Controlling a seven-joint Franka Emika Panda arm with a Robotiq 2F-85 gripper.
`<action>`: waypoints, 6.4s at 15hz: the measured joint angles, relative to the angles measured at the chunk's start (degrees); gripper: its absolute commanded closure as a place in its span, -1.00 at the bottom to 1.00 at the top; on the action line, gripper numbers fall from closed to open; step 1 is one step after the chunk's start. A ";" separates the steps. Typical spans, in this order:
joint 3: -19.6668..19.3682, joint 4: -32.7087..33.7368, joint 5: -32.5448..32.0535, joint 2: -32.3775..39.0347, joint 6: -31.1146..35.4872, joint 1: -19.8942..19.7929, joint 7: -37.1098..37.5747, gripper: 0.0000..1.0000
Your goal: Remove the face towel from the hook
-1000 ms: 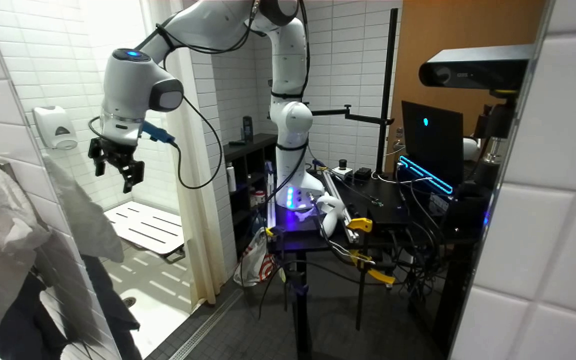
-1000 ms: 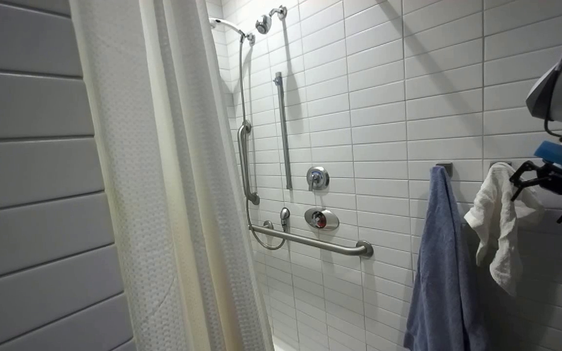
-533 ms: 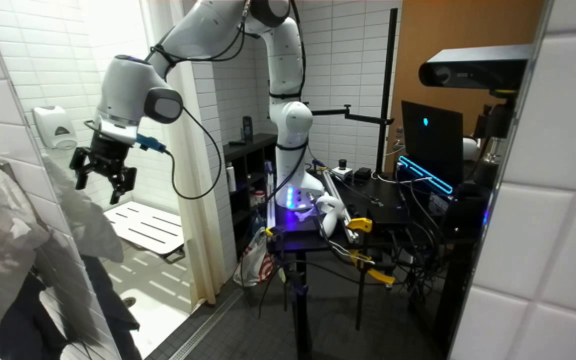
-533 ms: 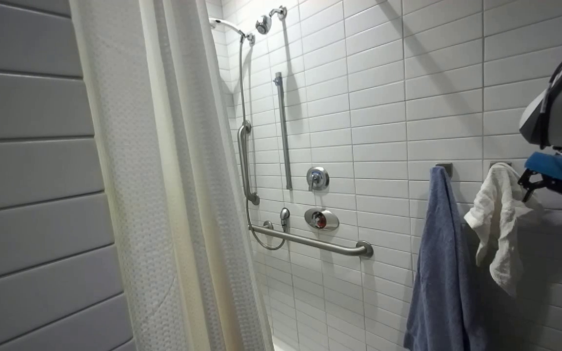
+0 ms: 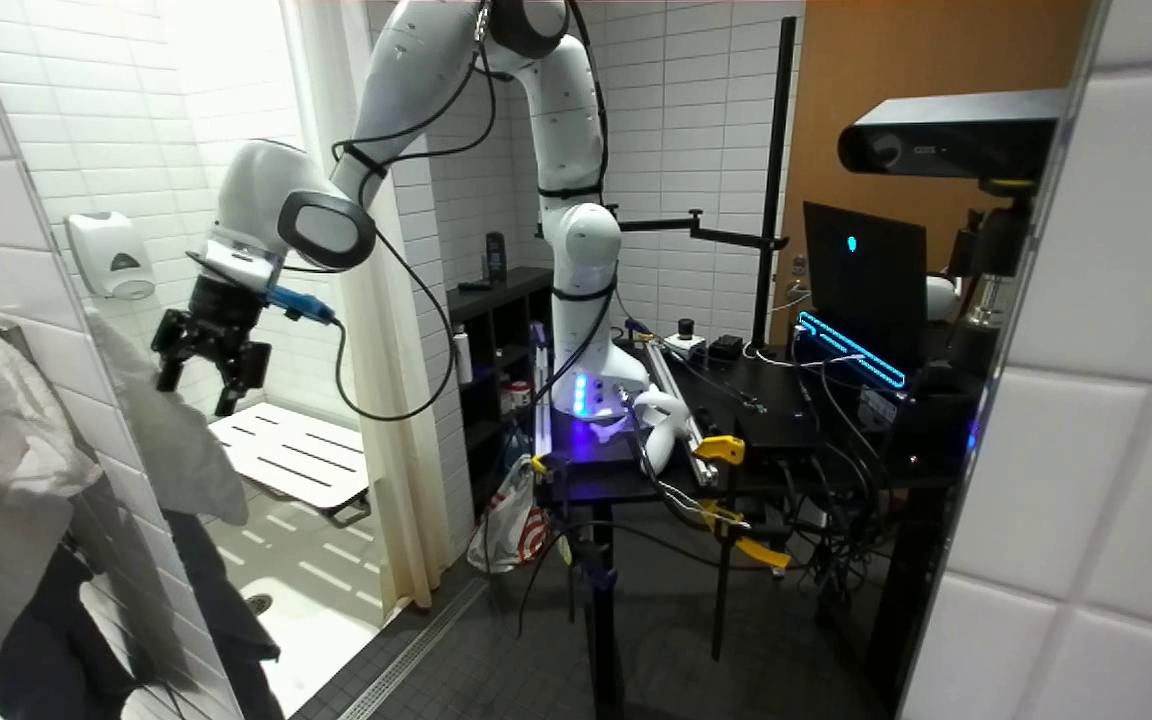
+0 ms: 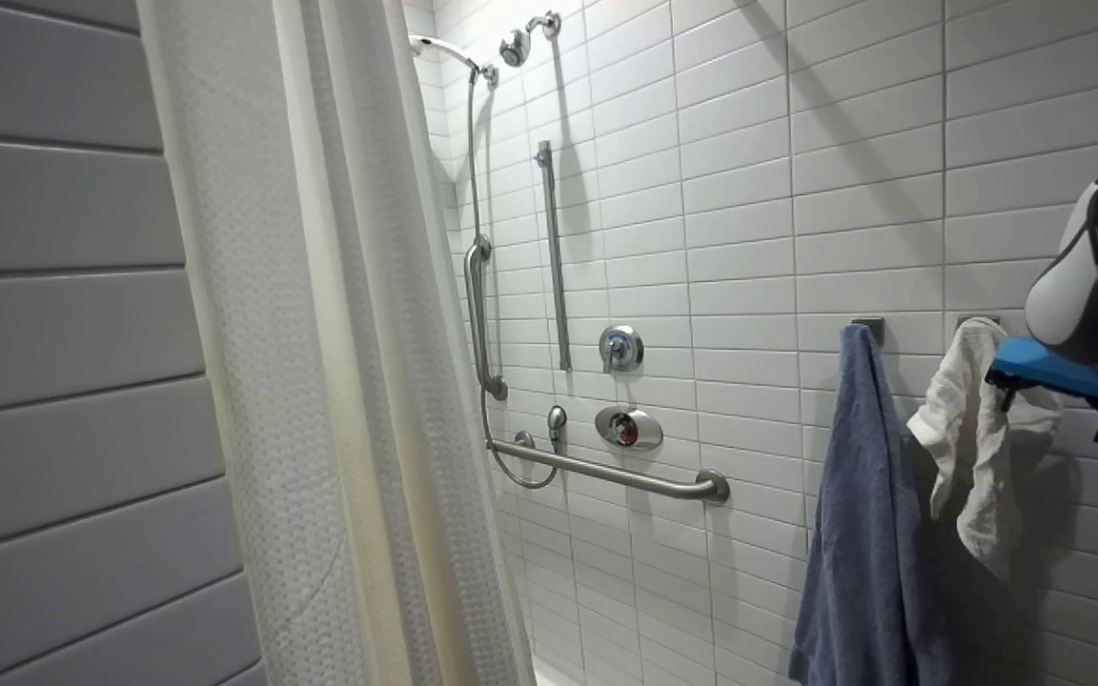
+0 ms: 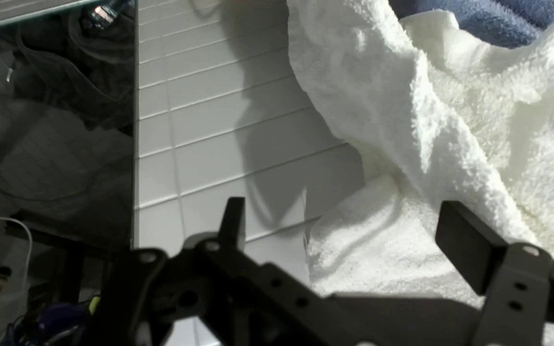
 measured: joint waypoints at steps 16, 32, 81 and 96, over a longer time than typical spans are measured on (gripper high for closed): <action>-6.60 -6.40 -41.94 -10.67 -7.59 9.10 28.05 -1.00; -5.60 2.83 -47.68 -4.97 -7.56 9.12 38.89 -1.00; -5.75 -7.10 -58.03 -14.23 -5.51 8.66 24.38 0.98; -1.64 -7.53 -9.32 -56.33 -49.27 17.60 -35.93 0.98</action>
